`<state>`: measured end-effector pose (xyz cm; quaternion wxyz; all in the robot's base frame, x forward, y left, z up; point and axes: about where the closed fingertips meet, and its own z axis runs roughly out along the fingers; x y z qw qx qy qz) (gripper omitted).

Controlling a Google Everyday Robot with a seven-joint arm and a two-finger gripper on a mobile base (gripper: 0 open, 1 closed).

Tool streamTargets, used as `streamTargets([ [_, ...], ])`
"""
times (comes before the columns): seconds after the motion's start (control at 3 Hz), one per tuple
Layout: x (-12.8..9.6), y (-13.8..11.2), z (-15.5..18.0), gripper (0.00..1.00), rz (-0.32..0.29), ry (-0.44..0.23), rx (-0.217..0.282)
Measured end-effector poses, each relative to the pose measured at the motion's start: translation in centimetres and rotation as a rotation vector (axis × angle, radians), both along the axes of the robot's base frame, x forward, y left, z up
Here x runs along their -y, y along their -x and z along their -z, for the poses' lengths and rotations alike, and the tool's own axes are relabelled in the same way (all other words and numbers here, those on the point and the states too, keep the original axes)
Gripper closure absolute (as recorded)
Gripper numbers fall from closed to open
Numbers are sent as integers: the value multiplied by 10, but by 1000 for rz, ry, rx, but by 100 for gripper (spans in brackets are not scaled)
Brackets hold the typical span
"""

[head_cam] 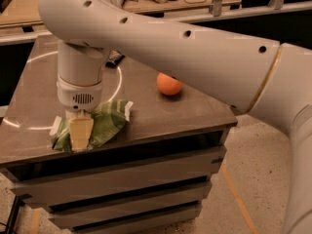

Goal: Pick green jalapeno chip bag

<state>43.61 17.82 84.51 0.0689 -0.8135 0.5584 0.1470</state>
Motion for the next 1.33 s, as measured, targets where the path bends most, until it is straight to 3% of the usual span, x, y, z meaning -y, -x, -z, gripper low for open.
streamTargets([
  [0.33, 0, 0, -2, 100, 0, 0, 0],
  [0.67, 0, 0, -3, 100, 0, 0, 0],
  [1.0, -7, -4, -39, 100, -49, -89, -6],
  [1.33, -26, -18, -122, 100, -134, -264, 49],
])
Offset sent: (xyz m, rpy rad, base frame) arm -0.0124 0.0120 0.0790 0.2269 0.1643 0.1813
